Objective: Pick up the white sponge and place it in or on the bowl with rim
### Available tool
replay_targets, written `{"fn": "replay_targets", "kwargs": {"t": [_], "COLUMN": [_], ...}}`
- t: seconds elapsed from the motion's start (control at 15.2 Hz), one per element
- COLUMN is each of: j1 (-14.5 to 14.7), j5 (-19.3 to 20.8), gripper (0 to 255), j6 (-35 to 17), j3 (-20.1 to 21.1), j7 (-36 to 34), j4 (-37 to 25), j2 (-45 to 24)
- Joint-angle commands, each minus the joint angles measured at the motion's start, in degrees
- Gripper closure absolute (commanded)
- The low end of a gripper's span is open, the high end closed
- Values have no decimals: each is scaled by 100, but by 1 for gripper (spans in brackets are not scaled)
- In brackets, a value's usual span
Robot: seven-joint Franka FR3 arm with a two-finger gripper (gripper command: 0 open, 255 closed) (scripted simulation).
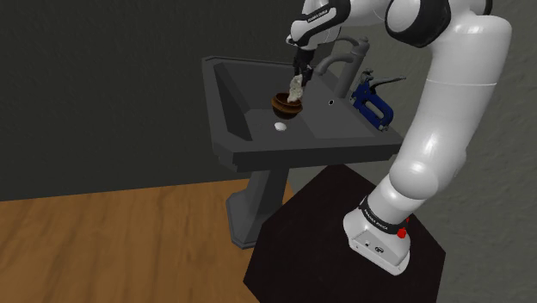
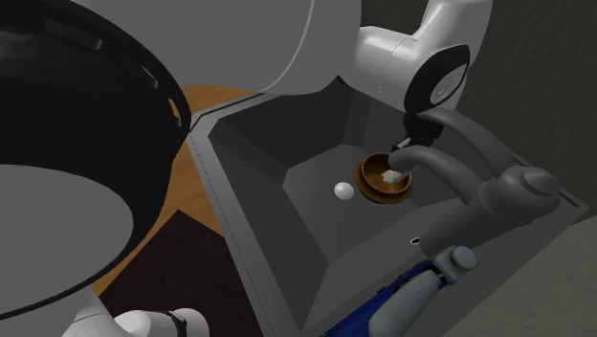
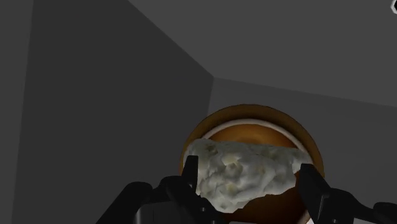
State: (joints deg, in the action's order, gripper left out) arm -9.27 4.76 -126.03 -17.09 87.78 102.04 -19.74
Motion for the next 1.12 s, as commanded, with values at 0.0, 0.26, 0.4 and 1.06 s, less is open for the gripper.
{"fn": "replay_targets", "kwargs": {"t": [0.0, 0.26, 0.4, 1.06], "j1": [-22, -46, -65, 9], "j5": [-15, -37, -49, 79], "gripper": [255, 255, 255, 0], "j6": [-123, -379, -528, -755], "j3": [-1, 24, 44, 101], "j7": [-3, -21, -33, -238], "j4": [78, 193, 251, 642], "j2": [-107, -253, -345, -193]}}
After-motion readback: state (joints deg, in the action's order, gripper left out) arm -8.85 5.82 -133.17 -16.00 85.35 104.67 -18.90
